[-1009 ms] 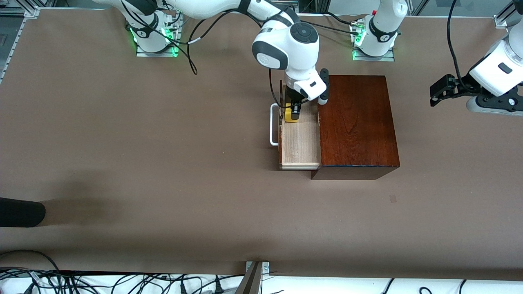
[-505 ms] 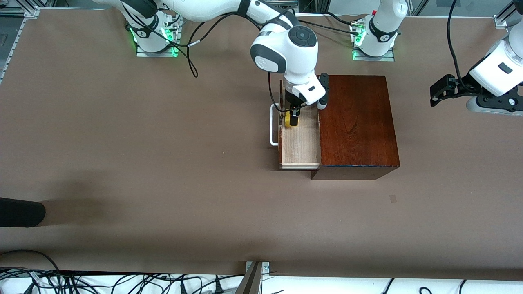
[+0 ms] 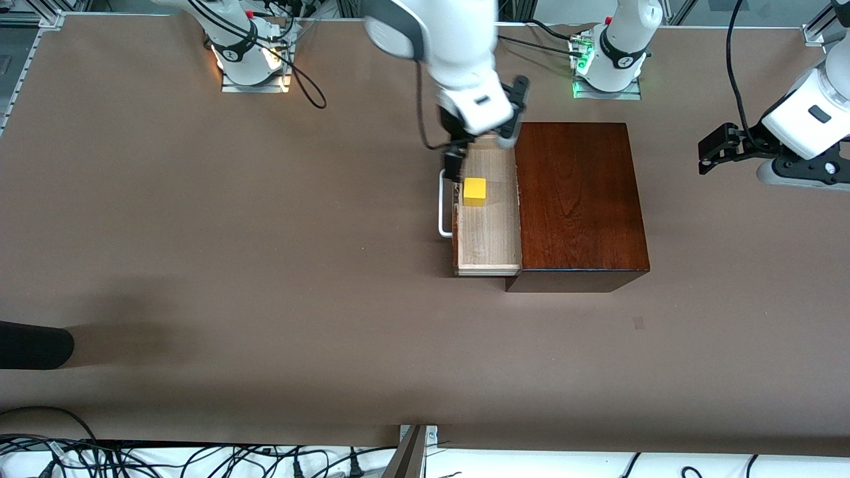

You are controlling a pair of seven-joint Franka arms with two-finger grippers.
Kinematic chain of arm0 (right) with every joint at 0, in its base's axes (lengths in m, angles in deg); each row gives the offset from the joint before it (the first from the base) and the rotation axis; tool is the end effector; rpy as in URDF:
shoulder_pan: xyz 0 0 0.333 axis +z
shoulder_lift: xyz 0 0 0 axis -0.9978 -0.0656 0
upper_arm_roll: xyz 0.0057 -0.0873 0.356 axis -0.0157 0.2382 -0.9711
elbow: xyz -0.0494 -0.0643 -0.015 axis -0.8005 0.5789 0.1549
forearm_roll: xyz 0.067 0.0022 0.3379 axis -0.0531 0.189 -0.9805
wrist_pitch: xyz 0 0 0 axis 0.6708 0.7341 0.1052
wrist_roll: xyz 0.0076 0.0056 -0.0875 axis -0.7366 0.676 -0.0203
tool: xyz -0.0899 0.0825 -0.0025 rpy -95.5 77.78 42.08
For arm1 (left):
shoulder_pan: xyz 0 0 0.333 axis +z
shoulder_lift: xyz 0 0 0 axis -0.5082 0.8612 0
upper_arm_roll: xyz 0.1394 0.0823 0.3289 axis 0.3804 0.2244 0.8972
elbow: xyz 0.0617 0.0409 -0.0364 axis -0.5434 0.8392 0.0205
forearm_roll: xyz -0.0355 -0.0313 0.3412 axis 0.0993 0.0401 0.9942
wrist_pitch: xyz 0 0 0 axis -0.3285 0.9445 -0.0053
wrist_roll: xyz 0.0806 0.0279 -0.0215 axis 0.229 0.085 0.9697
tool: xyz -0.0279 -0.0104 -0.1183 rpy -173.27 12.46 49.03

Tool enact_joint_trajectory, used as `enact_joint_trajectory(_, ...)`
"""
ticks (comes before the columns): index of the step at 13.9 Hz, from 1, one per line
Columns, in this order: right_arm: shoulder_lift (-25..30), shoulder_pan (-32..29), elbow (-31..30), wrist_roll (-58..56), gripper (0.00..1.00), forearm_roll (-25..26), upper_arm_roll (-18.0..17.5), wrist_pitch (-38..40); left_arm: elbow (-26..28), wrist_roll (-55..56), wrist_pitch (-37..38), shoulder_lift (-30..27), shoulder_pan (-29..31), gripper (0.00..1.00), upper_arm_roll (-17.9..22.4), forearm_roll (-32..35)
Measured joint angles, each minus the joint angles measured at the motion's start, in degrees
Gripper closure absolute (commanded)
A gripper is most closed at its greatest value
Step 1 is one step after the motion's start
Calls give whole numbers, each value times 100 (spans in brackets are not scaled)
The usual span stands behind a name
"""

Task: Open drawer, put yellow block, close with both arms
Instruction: 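Lower the cube into the drawer and open the right gripper, then withdraw the right gripper while the left gripper moves toward the drawer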

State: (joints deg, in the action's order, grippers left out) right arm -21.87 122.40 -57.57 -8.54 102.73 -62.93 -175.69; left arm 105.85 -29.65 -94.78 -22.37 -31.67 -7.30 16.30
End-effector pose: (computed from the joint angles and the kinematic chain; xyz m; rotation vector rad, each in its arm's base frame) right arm 0.4828 0.5253 0.5740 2.5493 1.7534 0.2739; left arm 0.5206 -0.0452 0.6524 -3.0962 0.1671 0.0714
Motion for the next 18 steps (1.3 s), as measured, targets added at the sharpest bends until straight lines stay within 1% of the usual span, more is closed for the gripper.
enact_joint_trajectory(2,469,-540,1,48,0,-27,29,395,1,-7,9,34,-42,0,-18,-93)
enact_joint_trajectory(4,768,-1167,-3,54,0,-102,61,496,18,-112,53,69,-150,0,-145,-376)
enact_joint_trajectory(5,868,-1499,-6,67,0,-314,84,575,33,-306,126,112,-226,0,-257,-543)
enact_joint_trajectory(7,1024,-2204,-7,113,0,-958,179,902,80,-932,241,297,-359,0,-528,-894)
enact_joint_trajectory(9,1293,-2777,-76,352,0,-1327,475,1161,121,-1667,238,646,-460,0,-891,-1158)
enact_joint_trajectory(10,1495,-2902,-217,596,0,-1476,699,1240,125,-1964,209,879,-510,0,-1094,-1324)
enact_joint_trajectory(12,2071,-2925,-806,1098,0,-1725,1172,1305,110,-2459,-119,1379,-589,0,-1554,-1564)
enact_joint_trajectory(13,2407,-2915,-1210,1345,0,-1793,1380,1322,80,-2719,-418,1601,-658,0,-1774,-1594)
enact_joint_trajectory(14,2704,-2913,-1596,1498,0,-1837,1586,1339,43,-3045,-763,1769,-788,0,-1906,-1600)
enact_joint_trajectory(17,3242,-2916,-2526,1591,0,-2000,2156,1304,-21,-3827,-1767,2040,-1476,0,-1967,-1561)
enact_joint_trajectory(18,3330,-2916,-2789,1612,0,-2021,2269,1206,-22,-4011,-2072,2120,-1743,0,-1971,-1392)
